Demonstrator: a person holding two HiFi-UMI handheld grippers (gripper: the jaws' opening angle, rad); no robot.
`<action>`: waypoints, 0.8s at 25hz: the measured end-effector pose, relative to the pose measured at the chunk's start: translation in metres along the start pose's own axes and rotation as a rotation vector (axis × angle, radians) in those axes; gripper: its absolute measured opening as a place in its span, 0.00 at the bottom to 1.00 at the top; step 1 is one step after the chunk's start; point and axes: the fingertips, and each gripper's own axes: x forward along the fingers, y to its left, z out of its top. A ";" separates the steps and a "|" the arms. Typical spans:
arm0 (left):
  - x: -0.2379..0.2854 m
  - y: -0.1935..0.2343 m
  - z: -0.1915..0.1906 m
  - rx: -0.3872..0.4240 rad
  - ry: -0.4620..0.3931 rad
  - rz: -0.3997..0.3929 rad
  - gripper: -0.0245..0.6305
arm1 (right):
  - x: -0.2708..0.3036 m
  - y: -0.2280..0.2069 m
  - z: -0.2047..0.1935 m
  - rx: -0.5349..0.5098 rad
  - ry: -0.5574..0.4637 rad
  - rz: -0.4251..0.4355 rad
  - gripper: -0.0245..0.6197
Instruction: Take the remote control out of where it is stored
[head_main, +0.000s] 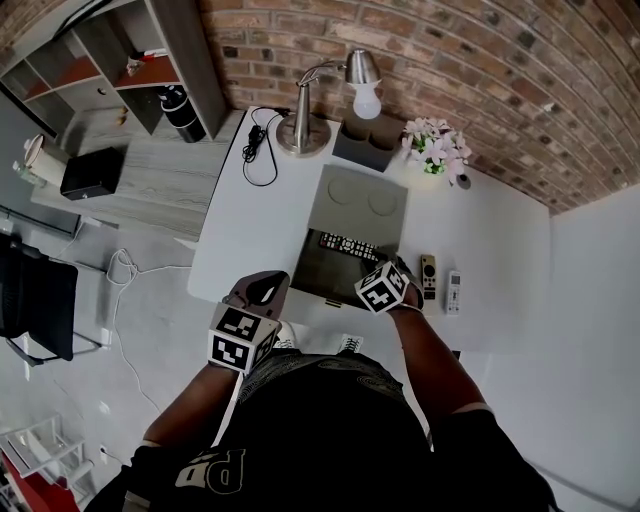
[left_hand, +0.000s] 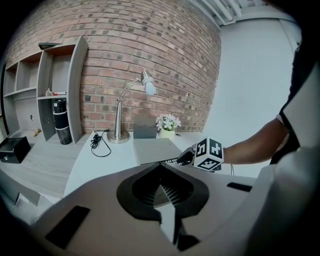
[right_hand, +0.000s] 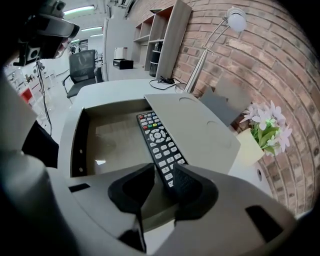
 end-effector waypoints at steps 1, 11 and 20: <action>0.000 0.000 0.001 0.001 -0.002 -0.001 0.05 | -0.001 0.002 0.000 0.002 0.002 0.008 0.19; 0.010 -0.006 0.002 0.009 0.003 -0.030 0.05 | -0.012 0.038 -0.001 0.040 -0.009 0.113 0.19; 0.011 -0.005 0.004 0.015 -0.007 -0.032 0.05 | -0.020 0.055 0.012 0.028 -0.043 0.136 0.19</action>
